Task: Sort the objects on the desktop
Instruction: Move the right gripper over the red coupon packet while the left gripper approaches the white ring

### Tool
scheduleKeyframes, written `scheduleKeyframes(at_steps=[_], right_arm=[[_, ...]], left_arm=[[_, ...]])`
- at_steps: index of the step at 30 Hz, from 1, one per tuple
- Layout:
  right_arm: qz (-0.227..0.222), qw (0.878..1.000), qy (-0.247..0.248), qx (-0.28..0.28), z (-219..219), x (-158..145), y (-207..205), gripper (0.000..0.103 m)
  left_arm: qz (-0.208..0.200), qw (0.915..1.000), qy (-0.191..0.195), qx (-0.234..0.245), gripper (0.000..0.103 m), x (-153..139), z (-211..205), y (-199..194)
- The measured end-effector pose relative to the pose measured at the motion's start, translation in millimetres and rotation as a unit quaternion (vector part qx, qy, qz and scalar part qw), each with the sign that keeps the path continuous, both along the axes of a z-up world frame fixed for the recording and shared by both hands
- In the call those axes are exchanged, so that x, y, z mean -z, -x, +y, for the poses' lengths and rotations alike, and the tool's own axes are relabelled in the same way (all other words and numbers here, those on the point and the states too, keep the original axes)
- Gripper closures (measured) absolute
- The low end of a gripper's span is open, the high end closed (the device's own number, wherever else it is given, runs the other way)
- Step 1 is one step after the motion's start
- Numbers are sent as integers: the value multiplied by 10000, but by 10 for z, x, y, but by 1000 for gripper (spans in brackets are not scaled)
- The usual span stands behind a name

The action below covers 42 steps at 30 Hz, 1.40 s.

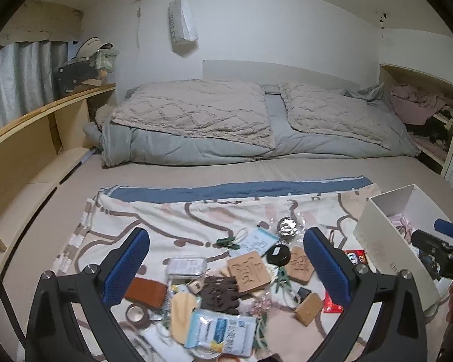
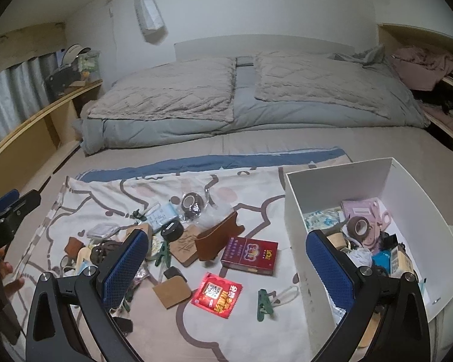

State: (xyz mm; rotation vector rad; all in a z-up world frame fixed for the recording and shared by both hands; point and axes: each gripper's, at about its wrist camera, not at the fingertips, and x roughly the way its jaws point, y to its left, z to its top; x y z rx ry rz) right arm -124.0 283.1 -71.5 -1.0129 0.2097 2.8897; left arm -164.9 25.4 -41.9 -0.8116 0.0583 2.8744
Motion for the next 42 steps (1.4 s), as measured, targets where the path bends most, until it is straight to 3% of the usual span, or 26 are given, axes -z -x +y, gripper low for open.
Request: scheduleKeyframes(at_steps=[18, 35, 42], right_arm=[[-374, 9969, 60, -689, -308, 171, 79, 0], [-1316, 9870, -276, -878, -390, 790, 416, 0], [-1552, 9836, -507, -770, -397, 978, 588, 0]], left_arm=[[-710, 9928, 675, -683, 0, 245, -702, -104], [-2017, 9645, 1097, -1301, 0, 987, -1314, 66], [-2470, 9530, 1047, -1409, 0, 1279, -1656, 47]])
